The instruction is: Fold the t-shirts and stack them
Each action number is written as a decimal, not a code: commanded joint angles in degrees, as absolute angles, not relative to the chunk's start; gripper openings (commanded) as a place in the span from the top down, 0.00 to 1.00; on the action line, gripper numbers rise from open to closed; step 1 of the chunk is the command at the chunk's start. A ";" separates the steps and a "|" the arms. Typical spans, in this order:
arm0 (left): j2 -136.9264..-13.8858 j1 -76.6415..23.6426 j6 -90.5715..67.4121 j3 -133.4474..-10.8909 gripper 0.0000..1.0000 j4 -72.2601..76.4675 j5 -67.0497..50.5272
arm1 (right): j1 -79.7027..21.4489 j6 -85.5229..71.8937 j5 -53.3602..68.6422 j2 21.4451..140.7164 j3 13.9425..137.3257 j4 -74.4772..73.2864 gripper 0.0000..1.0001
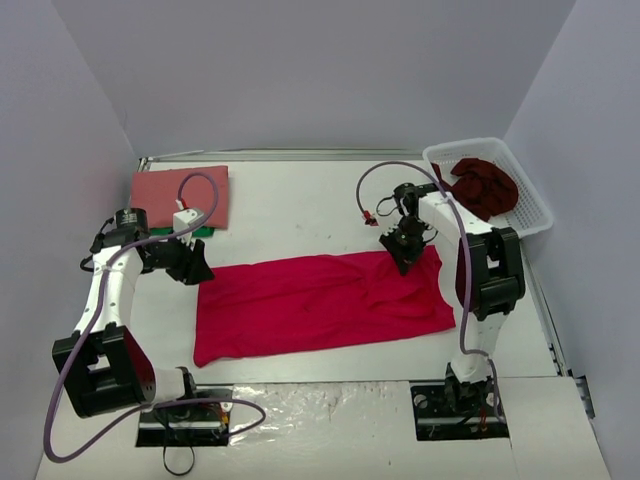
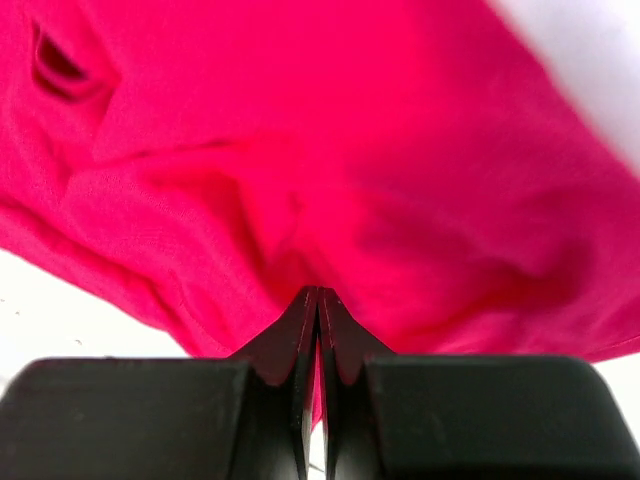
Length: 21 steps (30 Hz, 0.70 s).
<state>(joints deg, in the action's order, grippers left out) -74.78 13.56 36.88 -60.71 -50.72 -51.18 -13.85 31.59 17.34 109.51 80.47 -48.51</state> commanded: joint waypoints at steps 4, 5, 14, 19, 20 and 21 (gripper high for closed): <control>-73.13 13.89 37.44 -60.91 0.57 -51.15 -52.65 | -13.89 32.17 17.57 112.67 82.53 -50.71 1.00; -73.13 13.89 37.53 -60.82 0.57 -51.15 -52.65 | -13.89 32.25 17.75 112.33 81.92 -50.71 1.00; -73.92 13.89 37.71 -60.91 0.57 -51.24 -53.09 | -16.78 32.61 19.51 104.95 70.85 -50.01 1.00; -74.09 13.89 37.71 -60.82 0.57 -51.15 -53.26 | -18.02 32.17 18.99 103.79 67.15 -49.05 1.00; -74.09 13.89 37.79 -60.91 0.57 -51.24 -53.26 | -17.84 31.73 18.64 104.06 67.15 -48.61 1.00; -74.00 13.89 37.79 -60.82 0.57 -51.24 -53.26 | -17.84 31.64 18.28 104.85 67.15 -48.26 1.00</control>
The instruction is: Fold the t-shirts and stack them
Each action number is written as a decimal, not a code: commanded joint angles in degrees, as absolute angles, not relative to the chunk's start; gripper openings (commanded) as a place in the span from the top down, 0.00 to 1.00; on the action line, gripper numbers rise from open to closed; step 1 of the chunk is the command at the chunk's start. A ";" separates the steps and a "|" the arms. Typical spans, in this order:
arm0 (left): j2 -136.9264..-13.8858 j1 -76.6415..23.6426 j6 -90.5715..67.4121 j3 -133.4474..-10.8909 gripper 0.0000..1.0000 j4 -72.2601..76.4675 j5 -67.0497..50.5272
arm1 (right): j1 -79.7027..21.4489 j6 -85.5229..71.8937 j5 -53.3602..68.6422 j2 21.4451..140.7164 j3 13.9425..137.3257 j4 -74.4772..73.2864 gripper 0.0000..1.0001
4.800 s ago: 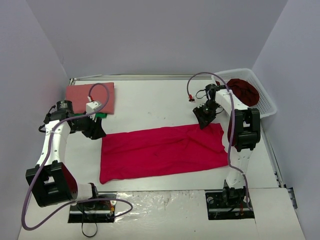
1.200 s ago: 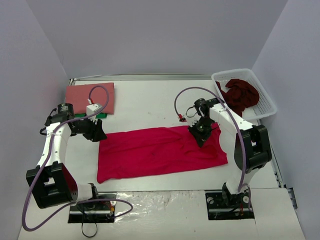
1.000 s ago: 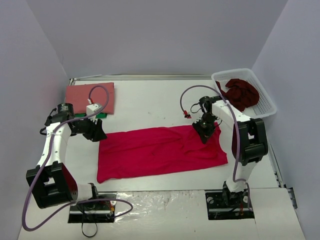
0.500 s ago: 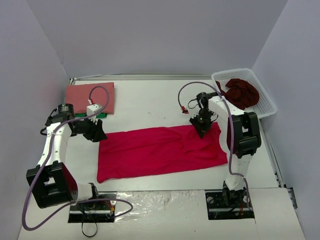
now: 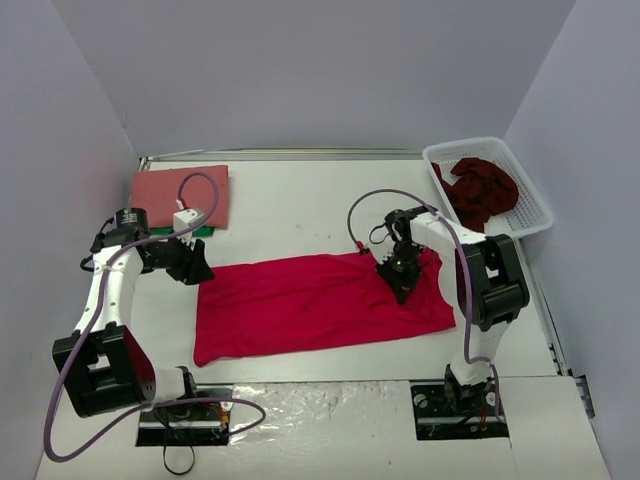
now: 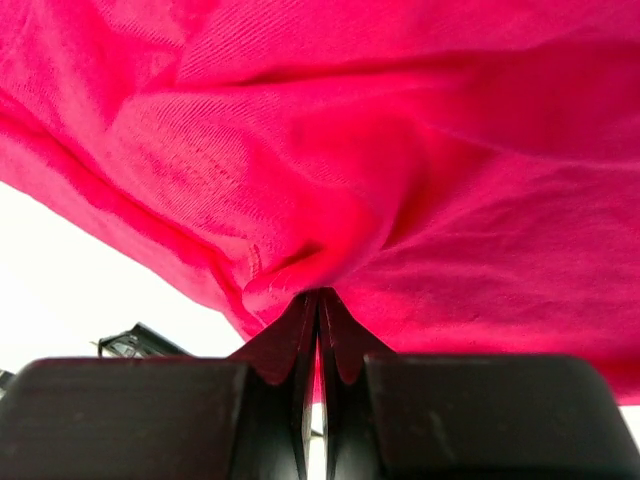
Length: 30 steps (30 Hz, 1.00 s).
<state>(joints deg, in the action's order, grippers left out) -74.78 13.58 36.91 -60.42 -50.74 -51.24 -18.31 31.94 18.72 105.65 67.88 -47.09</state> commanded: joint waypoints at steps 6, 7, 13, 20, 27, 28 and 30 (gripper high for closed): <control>-73.74 13.80 37.79 -60.73 0.56 -51.42 -52.91 | -17.05 31.64 15.21 113.36 70.65 -45.44 1.00; -73.74 13.89 37.79 -60.73 0.56 -51.50 -52.74 | -16.79 31.81 15.12 116.16 71.53 -45.27 1.00; -73.30 13.97 37.44 -61.00 0.57 -51.33 -52.03 | -16.00 31.73 12.05 127.51 80.58 -45.17 1.00; -72.86 14.06 36.56 -63.19 0.57 -51.85 -50.54 | -12.92 30.68 8.79 139.21 104.02 -50.97 1.00; -73.12 14.06 35.68 -66.35 0.57 -52.03 -48.43 | -14.85 30.41 5.98 156.94 146.82 -53.53 1.00; -73.39 13.98 35.68 -66.71 0.57 -52.03 -48.34 | -15.81 30.76 6.50 157.49 150.17 -48.65 1.00; -73.65 13.89 35.60 -67.06 0.57 -52.12 -48.69 | -16.96 31.90 7.29 155.14 146.54 -39.78 1.00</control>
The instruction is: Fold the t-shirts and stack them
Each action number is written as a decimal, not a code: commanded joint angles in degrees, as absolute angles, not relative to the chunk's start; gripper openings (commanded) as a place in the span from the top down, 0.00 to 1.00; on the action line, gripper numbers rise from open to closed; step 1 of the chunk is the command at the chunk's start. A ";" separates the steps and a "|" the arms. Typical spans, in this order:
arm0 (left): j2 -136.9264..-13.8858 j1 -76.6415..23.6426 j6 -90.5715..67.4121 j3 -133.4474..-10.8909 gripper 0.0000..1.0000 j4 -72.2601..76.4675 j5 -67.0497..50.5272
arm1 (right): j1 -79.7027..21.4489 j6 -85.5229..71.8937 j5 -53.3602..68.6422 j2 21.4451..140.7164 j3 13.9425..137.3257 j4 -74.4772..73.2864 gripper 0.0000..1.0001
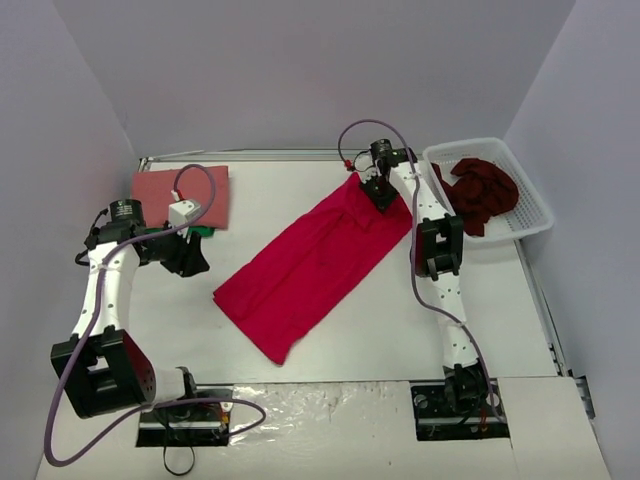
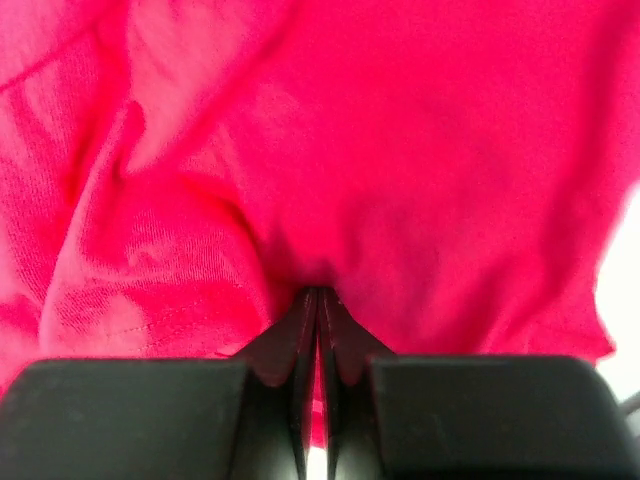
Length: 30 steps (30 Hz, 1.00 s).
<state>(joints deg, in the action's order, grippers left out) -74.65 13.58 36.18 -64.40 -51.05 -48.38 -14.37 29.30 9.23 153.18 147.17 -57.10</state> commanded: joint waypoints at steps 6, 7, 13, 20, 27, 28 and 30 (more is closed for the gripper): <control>-74.97 13.89 34.46 -66.97 0.57 -51.94 -46.85 | -20.47 33.21 4.06 153.80 141.93 -16.18 0.94; -74.97 13.89 33.84 -66.54 0.57 -51.60 -46.50 | -20.83 33.40 1.95 153.55 142.12 -13.65 0.97; -73.39 13.89 31.38 -65.12 0.57 -47.73 -45.53 | -24.17 36.74 -13.07 141.79 128.95 1.98 1.00; -71.02 13.89 31.29 -65.21 0.57 -47.29 -45.62 | -28.82 34.46 -14.59 124.56 116.04 2.73 1.00; -68.21 13.97 29.45 -62.14 0.57 -43.51 -43.95 | -36.29 29.80 3.82 119.88 105.56 -22.54 1.00; -67.25 14.06 29.53 -61.96 0.57 -43.33 -43.95 | -37.78 29.19 3.78 120.14 103.38 -23.20 1.00; -65.75 14.15 29.18 -61.09 0.57 -42.28 -43.42 | -42.52 29.44 1.42 120.23 100.91 -23.29 1.00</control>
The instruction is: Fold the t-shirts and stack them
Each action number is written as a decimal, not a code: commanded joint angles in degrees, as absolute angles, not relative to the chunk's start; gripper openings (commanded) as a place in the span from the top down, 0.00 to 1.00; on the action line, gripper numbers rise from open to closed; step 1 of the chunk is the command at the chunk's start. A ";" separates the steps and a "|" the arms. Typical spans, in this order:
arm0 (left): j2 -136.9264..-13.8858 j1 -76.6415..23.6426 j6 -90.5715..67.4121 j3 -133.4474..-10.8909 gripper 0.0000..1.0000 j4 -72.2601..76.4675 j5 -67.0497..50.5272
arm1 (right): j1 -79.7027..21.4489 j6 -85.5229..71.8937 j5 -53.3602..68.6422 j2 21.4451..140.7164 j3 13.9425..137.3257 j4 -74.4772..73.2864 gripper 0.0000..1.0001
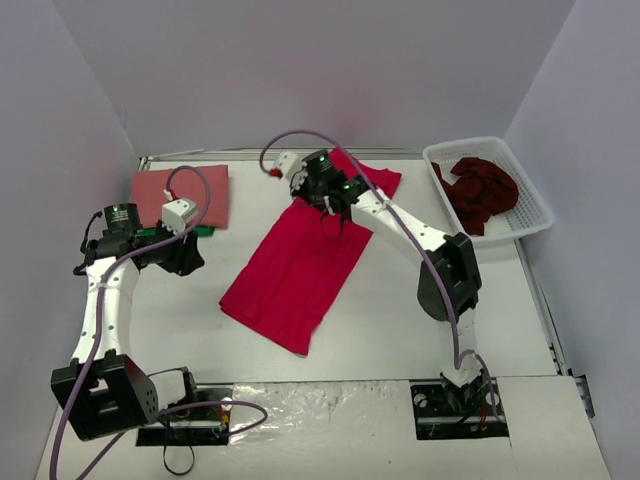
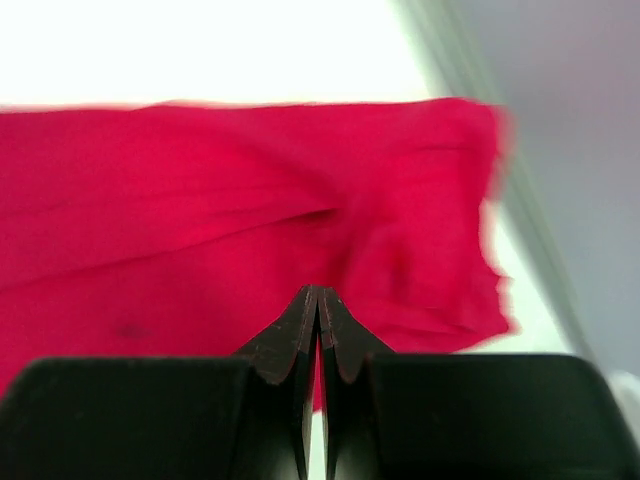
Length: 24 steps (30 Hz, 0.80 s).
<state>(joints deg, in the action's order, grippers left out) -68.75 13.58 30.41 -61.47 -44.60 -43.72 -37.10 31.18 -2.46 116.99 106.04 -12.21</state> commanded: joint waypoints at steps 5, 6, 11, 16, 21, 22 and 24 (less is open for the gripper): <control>-59.86 14.33 27.16 -58.10 0.82 -38.41 -40.44 | -50.88 29.18 3.42 121.46 100.19 -24.25 1.00; -59.24 14.33 27.07 -57.83 0.82 -38.15 -40.26 | -53.24 29.18 3.51 121.81 100.46 -25.65 1.00; -56.95 15.03 26.63 -57.39 0.79 -38.06 -40.17 | -56.95 28.13 5.62 121.82 96.61 -27.16 1.00; -56.16 15.64 26.02 -57.48 0.79 -37.71 -40.34 | -57.31 28.12 7.82 120.06 87.39 -30.75 1.00; -56.42 15.82 25.93 -57.74 0.79 -37.97 -41.31 | -57.04 27.95 10.02 115.76 78.59 -36.47 1.00; -56.77 15.91 26.01 -57.74 0.78 -37.88 -41.74 | -56.52 27.86 10.02 113.84 75.79 -36.82 1.00; -57.13 15.91 26.10 -57.92 0.78 -38.32 -42.01 | -55.38 28.12 10.11 111.98 73.75 -39.02 1.00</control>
<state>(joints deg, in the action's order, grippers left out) -57.28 15.46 26.72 -57.30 -39.03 -40.45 -56.60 28.67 8.49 113.95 78.32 -28.21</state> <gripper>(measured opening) 0.215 0.001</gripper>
